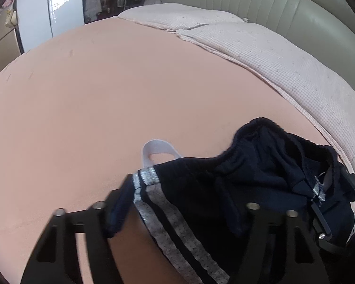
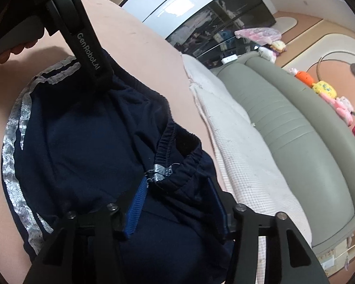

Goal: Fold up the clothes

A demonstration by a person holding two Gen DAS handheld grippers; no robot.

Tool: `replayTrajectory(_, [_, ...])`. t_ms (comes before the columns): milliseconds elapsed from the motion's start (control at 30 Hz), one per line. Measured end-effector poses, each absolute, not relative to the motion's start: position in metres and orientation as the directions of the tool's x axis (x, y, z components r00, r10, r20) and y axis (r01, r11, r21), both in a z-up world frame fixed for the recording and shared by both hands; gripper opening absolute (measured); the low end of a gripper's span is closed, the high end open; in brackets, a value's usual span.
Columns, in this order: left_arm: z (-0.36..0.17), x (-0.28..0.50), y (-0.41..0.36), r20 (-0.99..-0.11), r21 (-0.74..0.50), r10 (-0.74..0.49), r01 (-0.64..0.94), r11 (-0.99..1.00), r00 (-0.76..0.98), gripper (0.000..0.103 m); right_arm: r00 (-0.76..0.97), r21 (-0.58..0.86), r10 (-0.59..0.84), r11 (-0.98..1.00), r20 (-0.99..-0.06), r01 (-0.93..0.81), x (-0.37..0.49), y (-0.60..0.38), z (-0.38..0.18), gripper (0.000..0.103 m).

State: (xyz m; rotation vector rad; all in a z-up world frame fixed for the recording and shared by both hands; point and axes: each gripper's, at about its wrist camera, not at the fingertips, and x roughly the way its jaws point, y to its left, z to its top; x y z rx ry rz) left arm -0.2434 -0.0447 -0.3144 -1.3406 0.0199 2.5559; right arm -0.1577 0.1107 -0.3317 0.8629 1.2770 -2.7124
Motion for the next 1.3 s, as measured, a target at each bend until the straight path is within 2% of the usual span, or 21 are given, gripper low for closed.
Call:
replayTrajectory(33, [-0.314, -0.243, -0.044, -0.809, -0.099, 0.216, -0.236, -0.967, -0.547, 0.045, -0.847, -0.706, 0.206, -0.663, -0.491, 0.248, -0.158, 0.110, -0.332, 0.048])
replayTrajectory(133, [-0.314, -0.242, -0.043, -0.806, -0.087, 0.209, -0.239, -0.967, -0.554, 0.038, -0.845, -0.708, 0.206, -0.660, -0.494, 0.253, -0.155, 0.108, -0.334, 0.042])
replayTrajectory(500, [-0.316, -0.236, -0.041, -0.795, -0.073, 0.205, -0.246, -0.967, -0.571, 0.032, -0.816, -0.662, 0.179, -0.689, -0.550, 0.296, -0.157, 0.109, -0.335, 0.026])
replayTrajectory(567, [-0.313, -0.233, -0.037, -0.789, -0.040, 0.194, -0.267, -0.963, -0.583, 0.027, -0.817, -0.666, 0.173, -0.681, -0.550, 0.304, -0.155, 0.108, -0.336, 0.019])
replayTrajectory(633, [-0.310, -0.228, -0.032, -0.779, -0.005, 0.183, -0.285, -0.958, -0.600, 0.018, -0.821, -0.676, 0.176, -0.671, -0.544, 0.304, -0.153, 0.106, -0.338, 0.016])
replayTrajectory(733, [-0.308, -0.221, -0.024, -0.769, 0.042, 0.163, -0.303, -0.952, -0.618, 0.012, -0.825, -0.688, 0.185, -0.663, -0.534, 0.296, -0.151, 0.104, -0.338, 0.015])
replayTrajectory(833, [-0.309, -0.218, -0.020, -0.765, 0.067, 0.146, -0.303, -0.951, -0.627, 0.011, -0.828, -0.690, 0.191, -0.665, -0.527, 0.286, -0.150, 0.104, -0.337, 0.015])
replayTrajectory(1300, [-0.301, -0.214, -0.041, -0.749, -0.113, 0.239, -0.236, -0.965, -0.618, 0.010, -0.834, -0.715, 0.227, -0.652, -0.502, 0.253, -0.151, 0.100, -0.334, 0.015])
